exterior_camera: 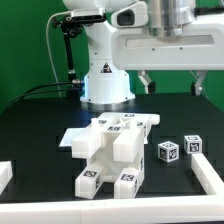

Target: Assemble chair

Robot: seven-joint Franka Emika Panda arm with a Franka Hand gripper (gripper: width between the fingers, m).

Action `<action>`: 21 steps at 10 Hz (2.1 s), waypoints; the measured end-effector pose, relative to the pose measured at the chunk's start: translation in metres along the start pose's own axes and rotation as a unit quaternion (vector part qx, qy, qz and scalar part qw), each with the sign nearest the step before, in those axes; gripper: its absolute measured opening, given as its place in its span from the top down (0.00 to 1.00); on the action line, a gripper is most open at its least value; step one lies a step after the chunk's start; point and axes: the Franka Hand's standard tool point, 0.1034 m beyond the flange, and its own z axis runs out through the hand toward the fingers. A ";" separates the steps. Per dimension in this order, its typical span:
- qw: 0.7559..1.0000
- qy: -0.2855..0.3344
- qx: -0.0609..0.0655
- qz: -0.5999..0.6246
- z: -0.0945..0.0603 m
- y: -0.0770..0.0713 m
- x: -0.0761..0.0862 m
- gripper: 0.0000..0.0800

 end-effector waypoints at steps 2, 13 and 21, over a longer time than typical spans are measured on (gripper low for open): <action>0.999 0.003 -0.009 0.045 0.022 -0.007 -0.029 0.19; 0.997 0.041 -0.028 0.059 0.107 -0.012 -0.068 0.19; 0.996 0.045 -0.044 0.056 0.137 -0.008 -0.059 0.46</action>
Offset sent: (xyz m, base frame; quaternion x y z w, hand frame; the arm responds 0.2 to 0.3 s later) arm 0.0000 0.0000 0.0000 0.0000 0.0000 0.0000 1.0000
